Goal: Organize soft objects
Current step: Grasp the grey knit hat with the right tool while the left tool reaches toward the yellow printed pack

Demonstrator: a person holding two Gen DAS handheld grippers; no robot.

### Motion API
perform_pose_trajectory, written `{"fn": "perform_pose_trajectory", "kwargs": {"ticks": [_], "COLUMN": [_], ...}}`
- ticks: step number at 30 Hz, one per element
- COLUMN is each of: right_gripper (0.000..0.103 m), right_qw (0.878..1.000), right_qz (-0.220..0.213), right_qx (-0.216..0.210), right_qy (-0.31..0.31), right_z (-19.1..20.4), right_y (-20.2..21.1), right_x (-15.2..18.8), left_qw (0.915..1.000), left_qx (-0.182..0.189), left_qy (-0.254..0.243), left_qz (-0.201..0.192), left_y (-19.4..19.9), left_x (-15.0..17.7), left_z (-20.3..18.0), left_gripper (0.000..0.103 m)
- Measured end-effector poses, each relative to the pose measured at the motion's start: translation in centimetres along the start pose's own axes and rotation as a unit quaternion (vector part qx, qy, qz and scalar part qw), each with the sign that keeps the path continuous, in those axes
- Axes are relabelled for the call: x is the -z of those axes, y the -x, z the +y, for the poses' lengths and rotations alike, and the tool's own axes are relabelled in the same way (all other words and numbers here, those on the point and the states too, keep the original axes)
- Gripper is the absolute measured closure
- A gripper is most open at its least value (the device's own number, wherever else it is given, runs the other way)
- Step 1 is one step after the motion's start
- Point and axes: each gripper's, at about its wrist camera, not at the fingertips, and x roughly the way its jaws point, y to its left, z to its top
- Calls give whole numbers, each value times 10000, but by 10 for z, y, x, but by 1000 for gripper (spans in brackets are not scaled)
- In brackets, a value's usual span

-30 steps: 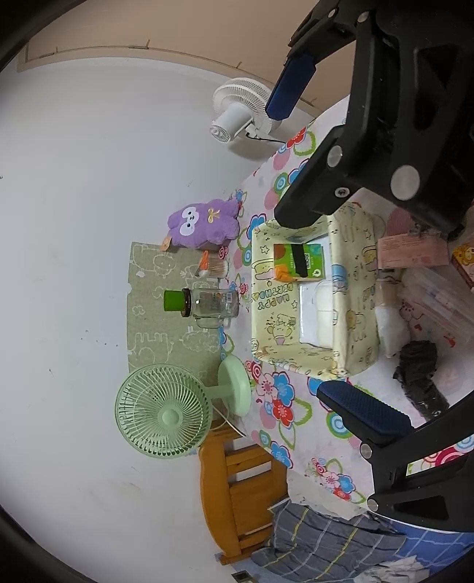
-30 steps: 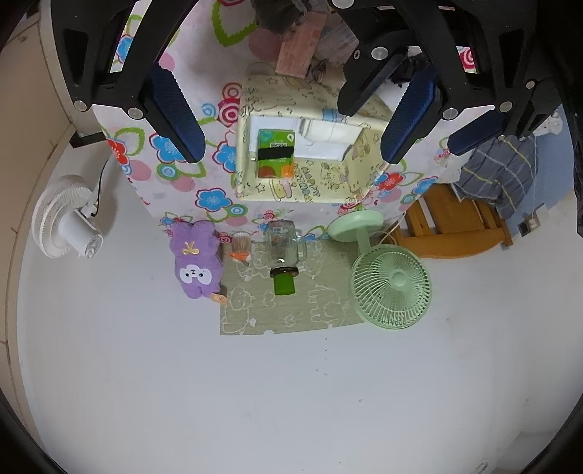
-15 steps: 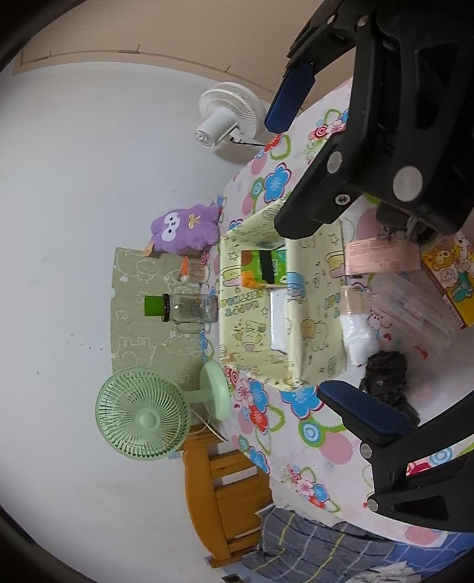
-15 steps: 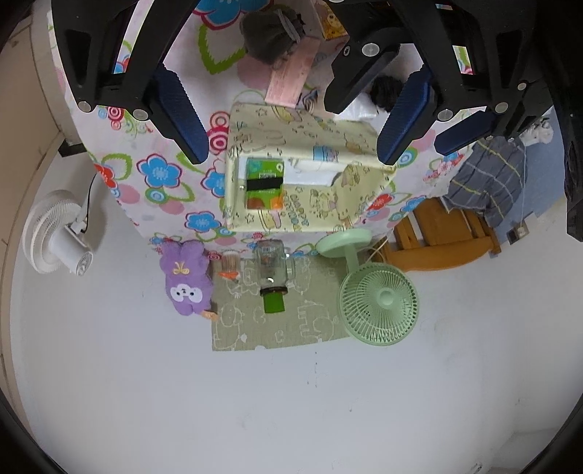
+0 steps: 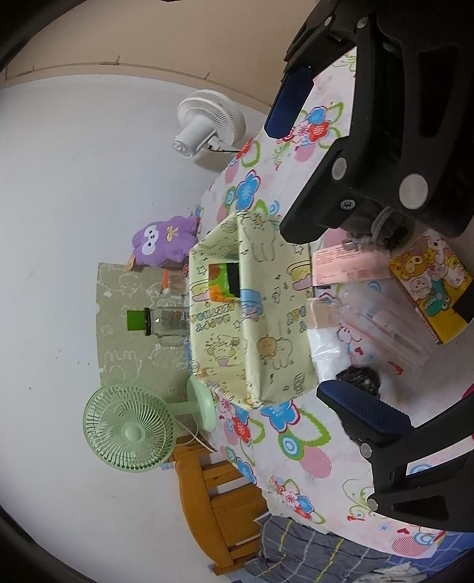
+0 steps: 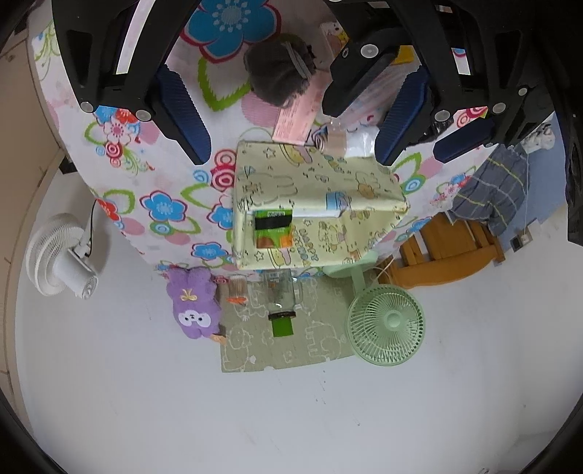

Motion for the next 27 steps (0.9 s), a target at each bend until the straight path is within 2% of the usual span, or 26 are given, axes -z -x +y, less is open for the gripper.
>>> {"fn": "perform_pose_trajectory", "kwargs": {"ticks": [13, 27], "right_gripper": [11, 12], "right_qw": [9996, 9985], "right_qz": [195, 495], "right_qx": [108, 131], "right_qy": [-152, -180], "right_z": [-8, -12], "right_y": [-9, -22], "right_x": [38, 63], "left_qw": [9991, 9980], "left_qx": [291, 355], "left_qy": [36, 13], "left_qz": [319, 526], "left_y": [-15, -20], "left_x": [38, 62], "left_z": [-2, -3], "left_gripper": [3, 3]}}
